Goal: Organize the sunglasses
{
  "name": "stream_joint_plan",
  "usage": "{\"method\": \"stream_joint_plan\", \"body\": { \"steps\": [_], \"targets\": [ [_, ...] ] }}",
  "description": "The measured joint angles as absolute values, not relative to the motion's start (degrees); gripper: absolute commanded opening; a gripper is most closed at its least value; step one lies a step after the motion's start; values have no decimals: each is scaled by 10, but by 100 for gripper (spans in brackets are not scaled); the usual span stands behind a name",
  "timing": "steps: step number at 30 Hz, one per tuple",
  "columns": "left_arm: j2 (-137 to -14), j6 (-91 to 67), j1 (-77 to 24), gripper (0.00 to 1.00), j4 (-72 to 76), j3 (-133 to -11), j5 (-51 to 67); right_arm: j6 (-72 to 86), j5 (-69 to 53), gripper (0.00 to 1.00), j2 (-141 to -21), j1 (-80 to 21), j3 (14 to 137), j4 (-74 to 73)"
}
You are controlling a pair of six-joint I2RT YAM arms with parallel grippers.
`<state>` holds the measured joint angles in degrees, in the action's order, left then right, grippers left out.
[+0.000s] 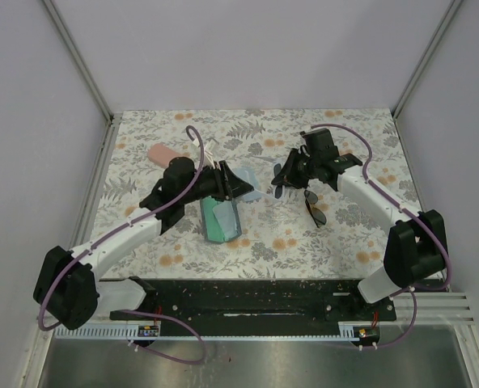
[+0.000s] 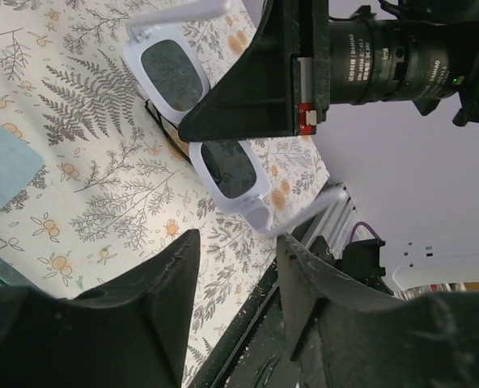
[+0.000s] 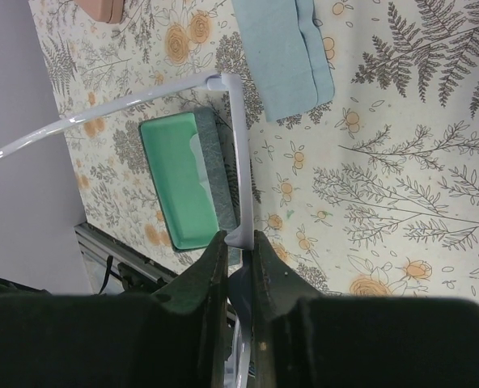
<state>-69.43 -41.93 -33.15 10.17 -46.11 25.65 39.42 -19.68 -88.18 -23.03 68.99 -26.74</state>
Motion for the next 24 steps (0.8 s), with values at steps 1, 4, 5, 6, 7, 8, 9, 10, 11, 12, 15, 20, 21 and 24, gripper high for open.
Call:
{"method": "stream_joint_plan", "body": {
  "steps": [1, 4, 5, 6, 7, 8, 9, 10, 11, 12, 15, 20, 21, 24],
  "targets": [
    [-701, -419, -332, 42, 101, -465, 256, 394, -198, 1, -882, -231, 690, -267],
    [-717, -419, -332, 37, 99, -476, 249, 394, -202, 0, -882, -233, 690, -265],
    [-722, -419, -332, 36, 99, -479, 246, 394, -202, 0, -882, -234, 690, -263],
    [-727, -419, -332, 35, 100, -482, 243, 394, -203, 0, -882, -235, 690, -263],
    [-730, -420, -332, 35, 101, -484, 239, 394, -203, 0, -882, -236, 690, -263],
    [-733, -420, -332, 34, 101, -486, 237, 394, -204, 0, -882, -237, 690, -263],
    [-737, -421, -332, 34, 101, -488, 235, 393, -206, 0, -882, -239, 690, -262],
    [-741, -421, -332, 34, 102, -489, 234, 393, -207, 0, -882, -241, 689, -262],
    [-747, -421, -332, 34, 102, -492, 232, 393, -208, 0, -882, -243, 689, -261],
    [-753, -421, -332, 34, 103, -494, 231, 393, -211, 0, -881, -246, 687, -257],
    [-774, -421, -332, 34, 105, -498, 227, 392, -223, 0, -876, -250, 675, -247],
    [-818, -434, -332, 34, 120, -498, 227, 391, -243, 0, -850, -254, 646, -236],
    [-827, -438, -332, 34, 125, -498, 228, 391, -246, 0, -845, -254, 642, -235],
    [-839, -447, -332, 34, 133, -498, 229, 391, -247, 0, -834, -256, 639, -234]
  ]
}}
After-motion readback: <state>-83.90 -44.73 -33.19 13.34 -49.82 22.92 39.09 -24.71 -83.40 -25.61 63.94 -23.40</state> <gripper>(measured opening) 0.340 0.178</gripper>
